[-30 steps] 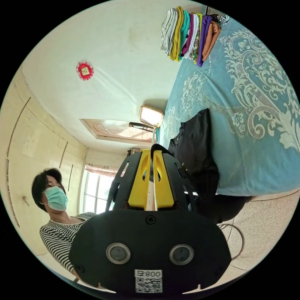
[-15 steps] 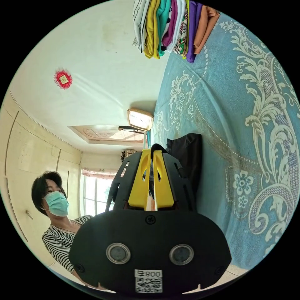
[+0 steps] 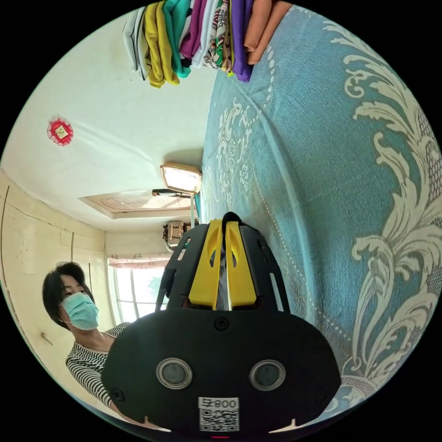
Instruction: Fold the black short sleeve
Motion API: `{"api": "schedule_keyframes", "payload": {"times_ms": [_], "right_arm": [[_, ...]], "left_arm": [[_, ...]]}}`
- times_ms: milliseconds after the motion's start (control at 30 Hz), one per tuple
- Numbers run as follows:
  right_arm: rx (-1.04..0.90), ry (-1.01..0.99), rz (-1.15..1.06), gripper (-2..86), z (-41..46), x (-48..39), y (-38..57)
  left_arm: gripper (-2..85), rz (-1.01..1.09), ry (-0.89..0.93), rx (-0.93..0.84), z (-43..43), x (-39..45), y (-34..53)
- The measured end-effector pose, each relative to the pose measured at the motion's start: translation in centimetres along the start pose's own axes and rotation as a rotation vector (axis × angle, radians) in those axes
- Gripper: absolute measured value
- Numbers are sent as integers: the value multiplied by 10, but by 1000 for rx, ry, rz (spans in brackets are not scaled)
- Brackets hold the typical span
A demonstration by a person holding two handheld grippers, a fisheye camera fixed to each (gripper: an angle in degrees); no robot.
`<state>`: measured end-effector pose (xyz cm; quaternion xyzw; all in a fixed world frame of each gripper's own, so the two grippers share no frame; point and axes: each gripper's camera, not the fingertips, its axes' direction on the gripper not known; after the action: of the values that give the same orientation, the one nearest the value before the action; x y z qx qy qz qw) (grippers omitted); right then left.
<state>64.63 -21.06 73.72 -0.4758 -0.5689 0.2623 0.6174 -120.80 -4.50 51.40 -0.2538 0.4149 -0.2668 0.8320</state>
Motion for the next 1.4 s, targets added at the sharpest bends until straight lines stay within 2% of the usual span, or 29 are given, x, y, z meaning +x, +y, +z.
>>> {"api": "schedule_keyframes", "payload": {"times_ms": [300, 467, 633, 733, 900, 967, 1067, 1200, 1400], "right_arm": [[-24, -9, 27, 16, 31, 4, -28], [9, 33, -23, 27, 38, -13, -28], [-1, 123, -115, 32, 58, -43, -13], [-92, 219, -232, 36, 103, -75, 3], [-322, 493, -460, 49, 220, -118, 28], [-389, 583, -533, 41, 270, -129, 38], [-427, 582, -545, 30, 313, -126, 45], [-482, 588, -534, 16, 355, -115, 54], [-494, 661, -577, 4, 407, -108, 70]], "left_arm": [[32, 6, 9, 5, 42, -14, -22], [37, 21, 17, 38, 55, -13, -19], [40, 133, -19, 65, 75, 14, -2], [44, 244, -64, -84, 125, 42, 19], [58, 449, -267, -381, 249, 79, 58], [58, 459, -334, -414, 279, 81, 66], [50, 435, -386, -434, 317, 77, 75], [28, 397, -453, -489, 360, 71, 85], [6, 448, -502, -488, 408, 84, 98]]}}
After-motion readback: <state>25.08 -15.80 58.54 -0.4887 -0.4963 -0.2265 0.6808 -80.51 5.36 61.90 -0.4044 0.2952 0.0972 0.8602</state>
